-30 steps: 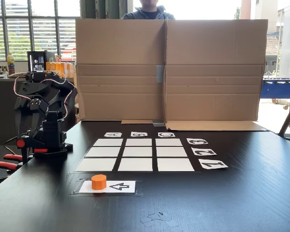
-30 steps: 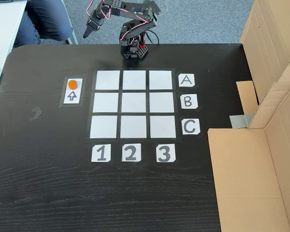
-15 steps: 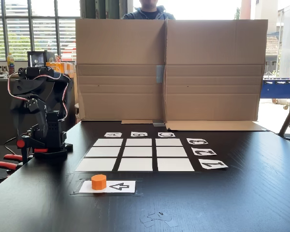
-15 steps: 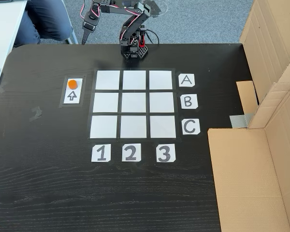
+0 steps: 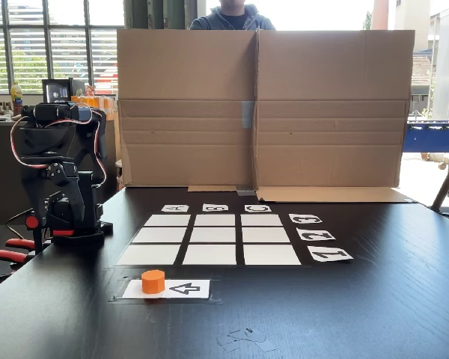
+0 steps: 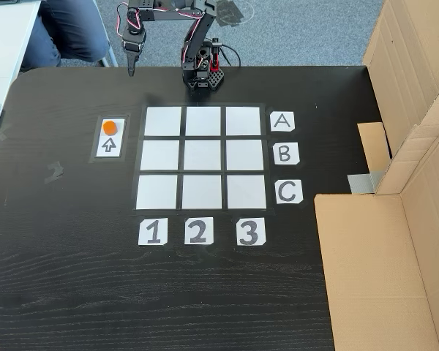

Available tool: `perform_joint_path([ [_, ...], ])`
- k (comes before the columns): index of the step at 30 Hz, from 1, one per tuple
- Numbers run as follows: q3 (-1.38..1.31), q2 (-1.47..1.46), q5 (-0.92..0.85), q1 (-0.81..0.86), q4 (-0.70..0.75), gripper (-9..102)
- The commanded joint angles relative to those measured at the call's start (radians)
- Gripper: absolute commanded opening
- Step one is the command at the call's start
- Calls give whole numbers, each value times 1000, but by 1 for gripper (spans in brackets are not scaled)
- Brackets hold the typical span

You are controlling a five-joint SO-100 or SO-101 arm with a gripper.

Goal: Pick up the round, orange token and place it in the grid on square A1.

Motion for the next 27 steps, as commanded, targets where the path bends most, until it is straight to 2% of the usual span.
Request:
perform_joint_path([
  [1,-61,-43,18,-43,6,30],
  [27,-761,-718,156,-385,5,31],
])
